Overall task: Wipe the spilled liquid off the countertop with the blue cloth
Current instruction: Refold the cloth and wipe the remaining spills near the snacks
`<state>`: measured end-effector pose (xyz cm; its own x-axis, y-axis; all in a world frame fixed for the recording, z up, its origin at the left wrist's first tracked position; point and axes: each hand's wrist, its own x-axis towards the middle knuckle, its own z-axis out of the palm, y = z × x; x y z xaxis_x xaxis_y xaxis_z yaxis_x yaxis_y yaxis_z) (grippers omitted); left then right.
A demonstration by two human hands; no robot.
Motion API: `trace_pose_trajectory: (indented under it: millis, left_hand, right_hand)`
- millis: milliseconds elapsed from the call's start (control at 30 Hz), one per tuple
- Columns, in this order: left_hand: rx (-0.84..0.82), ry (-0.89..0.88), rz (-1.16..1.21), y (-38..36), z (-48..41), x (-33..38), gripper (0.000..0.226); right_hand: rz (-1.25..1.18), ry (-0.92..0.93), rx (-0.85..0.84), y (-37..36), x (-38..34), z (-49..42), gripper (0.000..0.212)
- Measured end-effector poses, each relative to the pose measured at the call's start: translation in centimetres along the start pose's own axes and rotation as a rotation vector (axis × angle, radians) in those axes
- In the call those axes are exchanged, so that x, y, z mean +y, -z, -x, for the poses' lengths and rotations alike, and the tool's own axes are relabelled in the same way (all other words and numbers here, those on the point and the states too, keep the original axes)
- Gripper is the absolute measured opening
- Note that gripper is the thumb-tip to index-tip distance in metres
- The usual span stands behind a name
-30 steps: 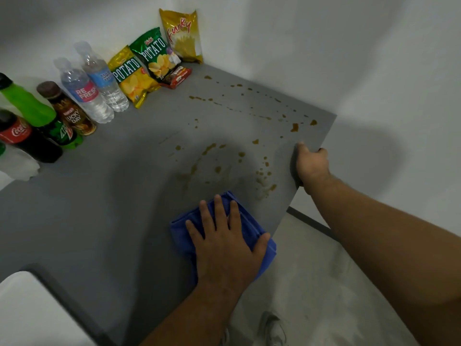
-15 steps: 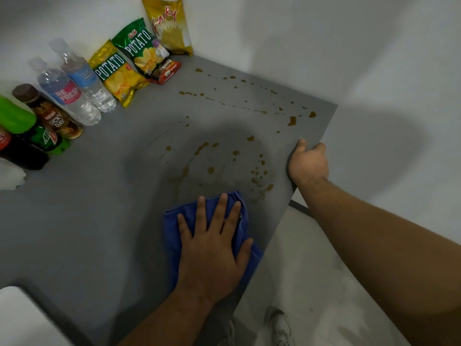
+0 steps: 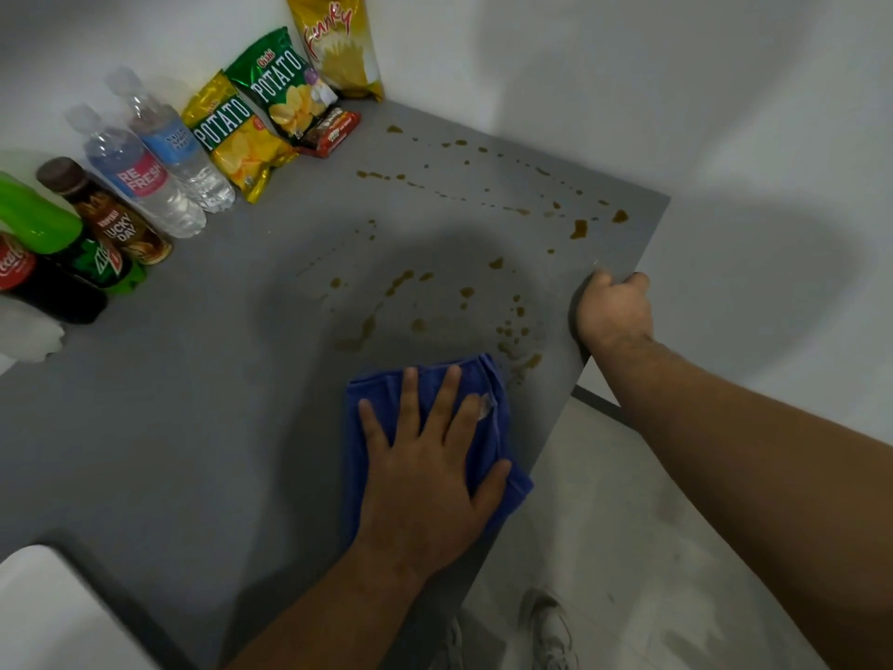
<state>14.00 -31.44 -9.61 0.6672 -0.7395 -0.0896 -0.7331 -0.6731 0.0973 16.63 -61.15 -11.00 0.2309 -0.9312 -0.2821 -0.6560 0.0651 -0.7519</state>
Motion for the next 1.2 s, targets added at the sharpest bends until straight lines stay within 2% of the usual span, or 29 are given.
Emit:
trace_pose_trajectory:
  millis: [133,300,400,500,567,700,867,1000,1200]
  left_hand:
    - [-0.037,0.074,-0.031,0.4,0.0,-1.1,0.076]
    - [-0.050,0.138,-0.012,0.8,-6.3,1.2,0.079]
    - [-0.041,0.046,-0.024,0.6,-7.0,2.7,0.074]
    - [0.003,-0.077,0.020,-0.1,-4.2,2.8,0.067]
    - [0.020,-0.097,0.048,-0.3,-2.3,1.7,0.066]
    - [0.011,-0.015,0.040,0.1,-2.3,-1.1,0.068]
    - [-0.030,0.135,-0.003,0.9,-9.1,-0.4,0.076]
    - [-0.031,0.048,-0.024,0.7,-11.8,2.5,0.074]
    - [0.042,-0.136,0.051,-0.2,-6.9,3.3,0.065]
  right_hand:
    - [0.006,-0.061,0.039,0.1,-1.0,-1.1,0.044]
    - [0.038,-0.011,0.041,0.1,-0.8,-1.1,0.047]
    - [0.043,0.001,0.038,0.1,-0.9,-1.1,0.049]
    - [0.047,0.004,0.034,0.1,-0.9,-1.0,0.049]
    - [0.046,0.008,0.031,0.2,-0.9,-0.9,0.048]
    - [0.047,0.016,0.019,0.1,-0.7,-1.1,0.048]
    - [0.051,0.016,0.035,0.0,-0.5,-1.3,0.047]
    - [0.054,0.025,0.036,0.0,-0.5,-1.4,0.046]
    - [0.064,0.026,0.032,0.1,-0.6,-1.3,0.047]
